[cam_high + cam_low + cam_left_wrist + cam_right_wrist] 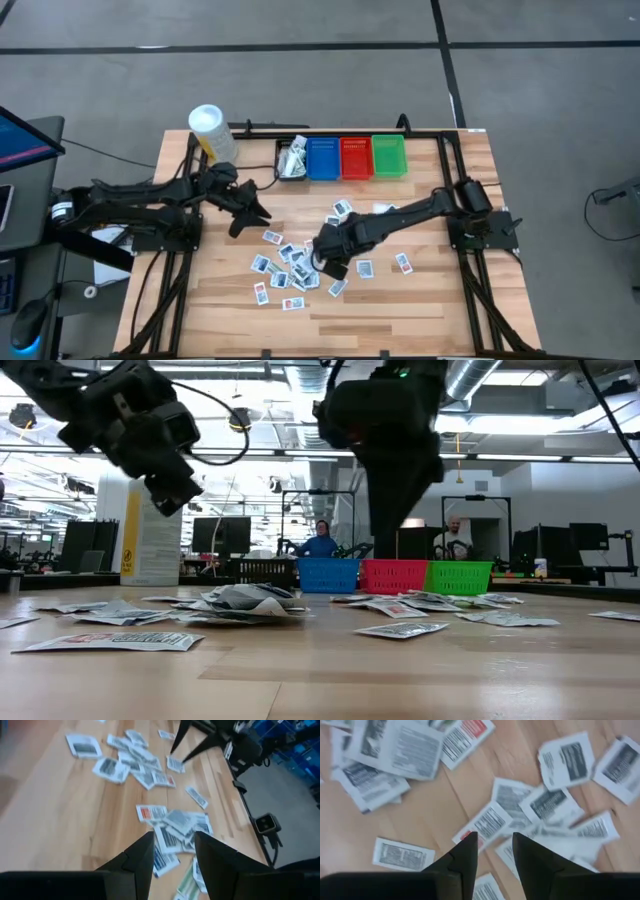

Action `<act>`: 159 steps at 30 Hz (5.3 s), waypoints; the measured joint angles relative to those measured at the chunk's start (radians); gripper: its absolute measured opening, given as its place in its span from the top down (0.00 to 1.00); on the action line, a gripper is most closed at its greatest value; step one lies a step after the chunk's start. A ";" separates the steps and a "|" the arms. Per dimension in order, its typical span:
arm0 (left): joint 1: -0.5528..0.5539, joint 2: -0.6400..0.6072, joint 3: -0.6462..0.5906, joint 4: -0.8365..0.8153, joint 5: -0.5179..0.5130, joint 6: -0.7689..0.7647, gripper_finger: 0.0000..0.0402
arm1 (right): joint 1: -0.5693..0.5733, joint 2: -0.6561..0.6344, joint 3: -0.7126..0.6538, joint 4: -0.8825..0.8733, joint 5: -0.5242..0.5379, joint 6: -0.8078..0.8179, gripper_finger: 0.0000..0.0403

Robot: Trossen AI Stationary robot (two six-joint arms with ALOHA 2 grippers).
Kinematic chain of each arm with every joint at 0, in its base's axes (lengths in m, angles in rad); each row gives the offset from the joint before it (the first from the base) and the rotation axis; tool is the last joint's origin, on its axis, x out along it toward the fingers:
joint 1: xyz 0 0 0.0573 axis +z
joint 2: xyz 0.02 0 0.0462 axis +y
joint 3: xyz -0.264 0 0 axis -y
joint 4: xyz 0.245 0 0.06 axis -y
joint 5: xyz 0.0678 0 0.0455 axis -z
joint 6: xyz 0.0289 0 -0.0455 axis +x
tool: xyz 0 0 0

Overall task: Pick & Place First Aid Supplies
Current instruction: Put the green bandage pack in the black bin

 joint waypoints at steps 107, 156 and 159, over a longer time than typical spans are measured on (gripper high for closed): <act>-0.039 -0.010 -0.037 0.184 -0.109 -0.057 0.64 | 0.167 -0.001 -0.359 0.234 0.451 0.144 0.85; -0.039 -0.010 -0.036 0.184 -0.108 -0.057 0.64 | 0.114 -0.001 -0.036 0.356 -0.050 -0.252 1.00; -0.039 -0.010 -0.036 0.184 -0.108 -0.057 0.64 | 0.112 0.000 -0.036 0.394 -0.142 -0.275 1.00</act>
